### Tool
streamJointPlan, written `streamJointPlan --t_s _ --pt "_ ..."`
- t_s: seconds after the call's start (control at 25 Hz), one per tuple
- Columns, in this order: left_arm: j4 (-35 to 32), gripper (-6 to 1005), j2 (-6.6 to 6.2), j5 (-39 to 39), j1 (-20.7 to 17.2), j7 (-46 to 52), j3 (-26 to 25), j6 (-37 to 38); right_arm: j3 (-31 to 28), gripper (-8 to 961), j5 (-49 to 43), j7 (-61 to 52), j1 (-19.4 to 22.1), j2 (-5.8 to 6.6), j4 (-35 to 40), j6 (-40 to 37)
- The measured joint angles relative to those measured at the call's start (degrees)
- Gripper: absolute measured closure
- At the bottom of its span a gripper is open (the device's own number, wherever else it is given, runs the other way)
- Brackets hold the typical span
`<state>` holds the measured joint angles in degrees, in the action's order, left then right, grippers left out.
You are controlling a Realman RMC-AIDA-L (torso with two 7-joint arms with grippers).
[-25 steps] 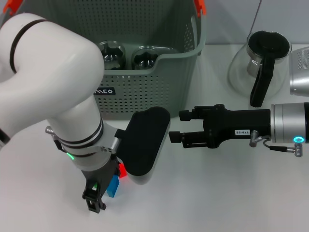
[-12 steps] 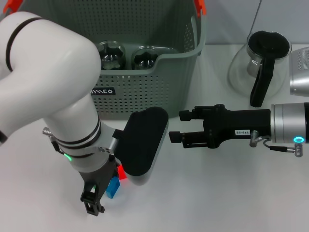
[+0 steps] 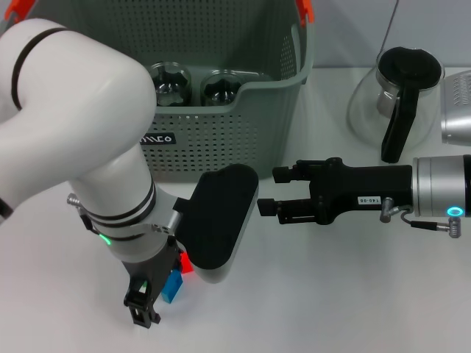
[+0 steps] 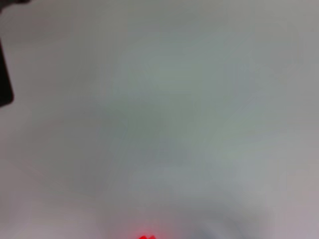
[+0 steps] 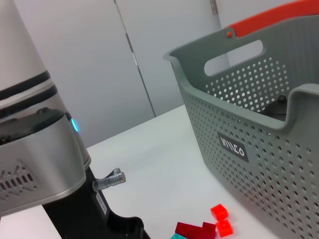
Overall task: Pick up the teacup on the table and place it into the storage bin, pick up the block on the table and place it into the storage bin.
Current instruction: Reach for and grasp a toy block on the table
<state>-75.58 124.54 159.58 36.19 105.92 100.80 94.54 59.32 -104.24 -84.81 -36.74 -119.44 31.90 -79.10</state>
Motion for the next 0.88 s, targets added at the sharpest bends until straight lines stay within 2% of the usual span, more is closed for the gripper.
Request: streamJointPlan --t_s 0.88 --pt "0.4 211 0.0 -0.9 0.6 -5.0 0.4 -0.7 0.0 149 0.0 -0.4 -0.6 -0.09 0.3 -0.3"
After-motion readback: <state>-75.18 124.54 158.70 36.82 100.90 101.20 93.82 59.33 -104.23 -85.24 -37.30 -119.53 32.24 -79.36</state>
